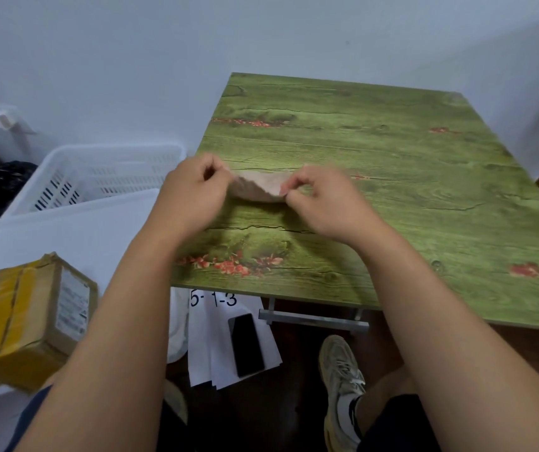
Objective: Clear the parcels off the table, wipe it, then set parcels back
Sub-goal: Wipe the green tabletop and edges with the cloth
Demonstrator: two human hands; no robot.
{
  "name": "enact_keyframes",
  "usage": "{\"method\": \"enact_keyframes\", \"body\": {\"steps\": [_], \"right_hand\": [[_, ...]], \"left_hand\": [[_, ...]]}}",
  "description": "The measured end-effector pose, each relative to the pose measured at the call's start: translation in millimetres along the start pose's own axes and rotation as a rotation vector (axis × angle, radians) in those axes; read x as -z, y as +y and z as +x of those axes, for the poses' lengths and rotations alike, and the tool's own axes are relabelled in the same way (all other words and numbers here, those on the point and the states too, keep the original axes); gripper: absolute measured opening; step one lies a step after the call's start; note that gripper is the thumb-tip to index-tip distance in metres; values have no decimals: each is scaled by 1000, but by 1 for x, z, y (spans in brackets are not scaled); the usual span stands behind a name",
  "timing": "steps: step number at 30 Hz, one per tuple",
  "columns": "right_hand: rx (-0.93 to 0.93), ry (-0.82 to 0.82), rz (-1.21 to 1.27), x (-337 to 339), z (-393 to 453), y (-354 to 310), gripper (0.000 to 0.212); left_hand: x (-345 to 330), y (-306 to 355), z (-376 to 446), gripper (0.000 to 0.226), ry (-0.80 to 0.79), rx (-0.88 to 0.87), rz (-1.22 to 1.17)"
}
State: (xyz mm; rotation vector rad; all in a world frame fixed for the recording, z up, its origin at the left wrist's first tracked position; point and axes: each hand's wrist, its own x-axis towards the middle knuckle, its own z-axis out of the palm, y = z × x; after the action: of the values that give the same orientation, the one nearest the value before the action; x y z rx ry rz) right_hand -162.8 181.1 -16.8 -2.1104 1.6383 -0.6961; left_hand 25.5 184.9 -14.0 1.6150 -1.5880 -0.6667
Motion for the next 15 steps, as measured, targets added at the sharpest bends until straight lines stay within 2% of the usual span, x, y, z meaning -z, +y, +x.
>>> {"method": "enact_keyframes", "body": {"steps": [3, 5, 8, 10, 15], "right_hand": [[-15, -115, -15, 2, -5, -2, 44], [-77, -47, 28, -1, -4, -5, 52], [-65, 124, -49, -7, 0, -8, 39], [-5, 112, -64, -13, 1, -12, 28], [131, -99, -154, -33, 5, -19, 44]], "left_hand": [[5, 1, -3, 37, -121, 61, 102], [5, 3, -5, 46, -166, 64, 109], [-1, 1, -5, 30, -140, 7, 187], [-5, -3, -4, 11, -143, -12, 240], [-7, -19, 4, 38, -230, -61, 434]]}}
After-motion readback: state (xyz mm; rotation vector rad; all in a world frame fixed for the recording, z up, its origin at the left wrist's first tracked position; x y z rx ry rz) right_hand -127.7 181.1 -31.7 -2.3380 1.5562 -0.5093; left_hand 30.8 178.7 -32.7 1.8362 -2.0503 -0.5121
